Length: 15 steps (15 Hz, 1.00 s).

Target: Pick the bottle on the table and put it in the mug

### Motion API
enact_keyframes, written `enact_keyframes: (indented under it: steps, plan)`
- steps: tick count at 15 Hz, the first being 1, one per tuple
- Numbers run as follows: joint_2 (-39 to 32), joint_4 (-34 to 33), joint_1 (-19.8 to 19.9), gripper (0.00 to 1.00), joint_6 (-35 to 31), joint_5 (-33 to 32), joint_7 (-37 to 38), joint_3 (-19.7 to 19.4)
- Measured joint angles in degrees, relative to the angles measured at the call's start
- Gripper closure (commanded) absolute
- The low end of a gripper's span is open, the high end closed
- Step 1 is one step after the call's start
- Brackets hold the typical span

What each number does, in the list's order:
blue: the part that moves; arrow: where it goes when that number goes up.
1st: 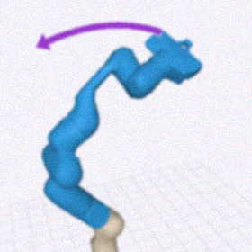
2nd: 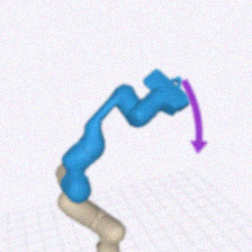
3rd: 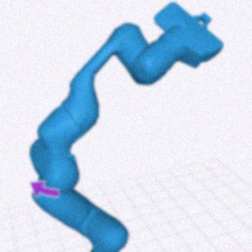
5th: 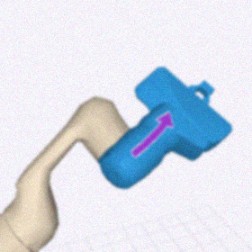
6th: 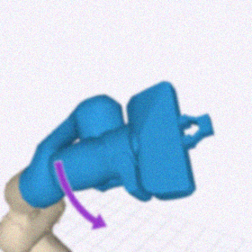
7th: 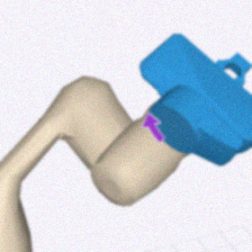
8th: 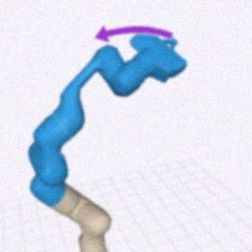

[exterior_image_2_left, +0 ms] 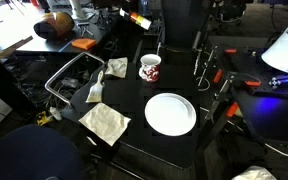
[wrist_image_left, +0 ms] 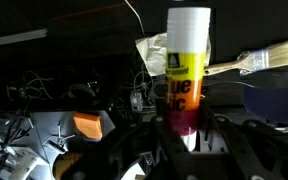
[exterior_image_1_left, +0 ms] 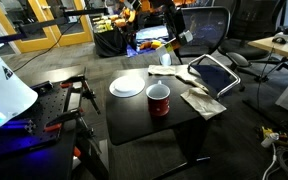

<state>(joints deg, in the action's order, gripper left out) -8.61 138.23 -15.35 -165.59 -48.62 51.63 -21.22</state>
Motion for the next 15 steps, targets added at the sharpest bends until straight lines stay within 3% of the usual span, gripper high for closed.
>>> enact_keyframes:
  steps: [4, 9, 14, 15]
  plan:
    - [-0.9, -1.18, -3.3, 0.92, 4.98, -10.24, 16.24, -0.45]
    - [-1.36, -1.84, -6.43, 0.92, 11.71, -18.66, 32.19, -0.43]
    - [-1.6, -2.31, -8.69, 0.92, 18.61, -27.15, 51.56, -0.38]
    - [-1.62, -2.37, -7.45, 0.92, 20.92, -28.45, 55.16, 1.66]
